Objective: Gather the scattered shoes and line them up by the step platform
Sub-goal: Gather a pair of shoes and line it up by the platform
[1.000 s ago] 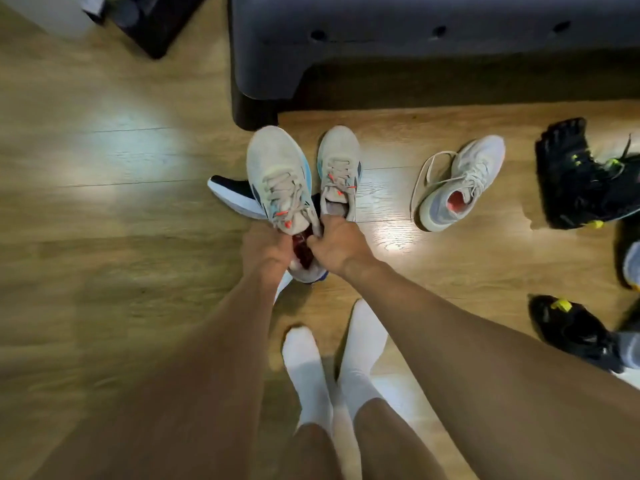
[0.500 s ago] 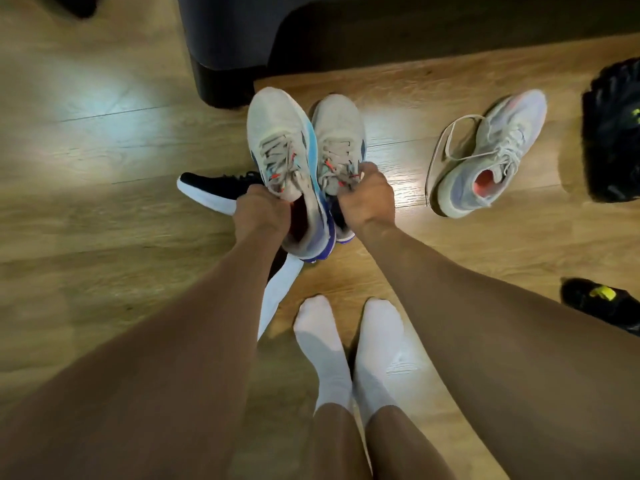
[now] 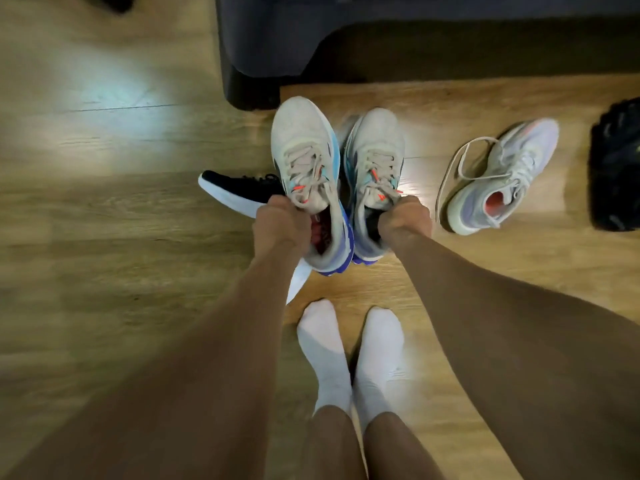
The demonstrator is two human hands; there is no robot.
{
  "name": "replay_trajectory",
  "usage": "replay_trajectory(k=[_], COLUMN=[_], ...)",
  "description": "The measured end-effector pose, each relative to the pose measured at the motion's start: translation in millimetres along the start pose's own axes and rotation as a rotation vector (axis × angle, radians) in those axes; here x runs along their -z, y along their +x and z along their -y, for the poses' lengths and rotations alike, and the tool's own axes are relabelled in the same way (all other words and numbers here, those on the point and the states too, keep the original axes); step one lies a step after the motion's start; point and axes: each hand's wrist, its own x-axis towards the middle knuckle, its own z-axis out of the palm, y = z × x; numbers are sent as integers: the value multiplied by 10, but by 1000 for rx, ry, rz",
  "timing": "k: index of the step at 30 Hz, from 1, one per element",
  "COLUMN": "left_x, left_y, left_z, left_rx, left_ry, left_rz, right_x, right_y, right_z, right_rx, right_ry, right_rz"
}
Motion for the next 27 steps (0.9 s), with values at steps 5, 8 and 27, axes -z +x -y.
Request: replay_trajectory(k=[5, 8, 27], left_x=[428, 812, 3429], left_y=[-590, -1044, -5061], left_z=[-71, -122, 645], left_rx=[-36, -65, -88], left_ry=[49, 6, -170], left_rz=[-22, -20, -440], right_x=[631, 1076, 3194], right_y=[-649, -1170, -5551], right_z=[111, 215, 356], right_rx=[137, 202, 888], right_ry=[-82, -101, -385], right_rz=[-30, -62, -181])
